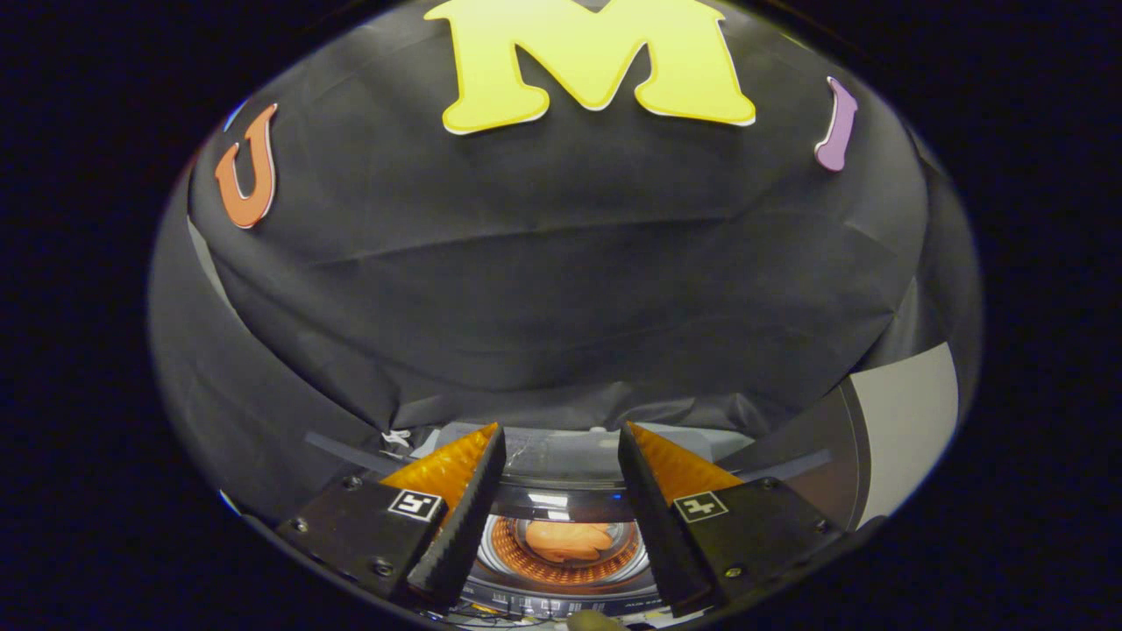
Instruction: Put the clothes into the washing machine and then close the washing machine lid.
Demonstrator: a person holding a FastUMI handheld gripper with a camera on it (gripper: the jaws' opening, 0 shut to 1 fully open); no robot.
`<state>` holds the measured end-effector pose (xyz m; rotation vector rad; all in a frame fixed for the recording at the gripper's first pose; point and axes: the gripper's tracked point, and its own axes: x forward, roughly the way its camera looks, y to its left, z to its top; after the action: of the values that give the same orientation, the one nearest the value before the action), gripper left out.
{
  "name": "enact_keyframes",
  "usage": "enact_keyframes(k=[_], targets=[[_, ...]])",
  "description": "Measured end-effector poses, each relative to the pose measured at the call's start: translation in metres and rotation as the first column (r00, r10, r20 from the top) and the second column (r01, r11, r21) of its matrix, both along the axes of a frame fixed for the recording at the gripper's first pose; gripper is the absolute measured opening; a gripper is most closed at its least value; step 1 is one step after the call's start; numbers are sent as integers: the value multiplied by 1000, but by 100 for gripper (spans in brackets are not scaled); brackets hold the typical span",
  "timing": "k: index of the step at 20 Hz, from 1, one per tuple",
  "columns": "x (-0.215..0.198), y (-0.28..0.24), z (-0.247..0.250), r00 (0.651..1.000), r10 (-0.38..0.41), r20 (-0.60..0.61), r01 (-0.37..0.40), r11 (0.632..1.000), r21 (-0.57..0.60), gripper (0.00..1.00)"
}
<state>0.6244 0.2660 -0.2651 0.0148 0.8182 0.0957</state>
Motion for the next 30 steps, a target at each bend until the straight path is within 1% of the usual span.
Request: enact_keyframes(k=[4, 8, 10, 17, 18, 19, 24, 30], targets=[[-11, -1, -1, 1000, 2, -21, -1, 1000, 7, 82], [-23, -2, 1, 1000, 7, -10, -7, 1000, -1, 82], [-22, -3, -1, 1000, 14, -11, -14, 1000, -4, 82], [-36, -3, -10, 1000, 9, -7, -9, 1000, 7, 82], [-44, -4, -12, 1000, 6, -6, -6, 1000, 11, 82], [-62, -6, -11, 1000, 5, -5, -5, 1000, 13, 82], [-93, -7, -28, 1000, 19, -7, -19, 1000, 7, 82], [-152, -11, -87, 995, 35, -98, -35, 999, -1, 82]])
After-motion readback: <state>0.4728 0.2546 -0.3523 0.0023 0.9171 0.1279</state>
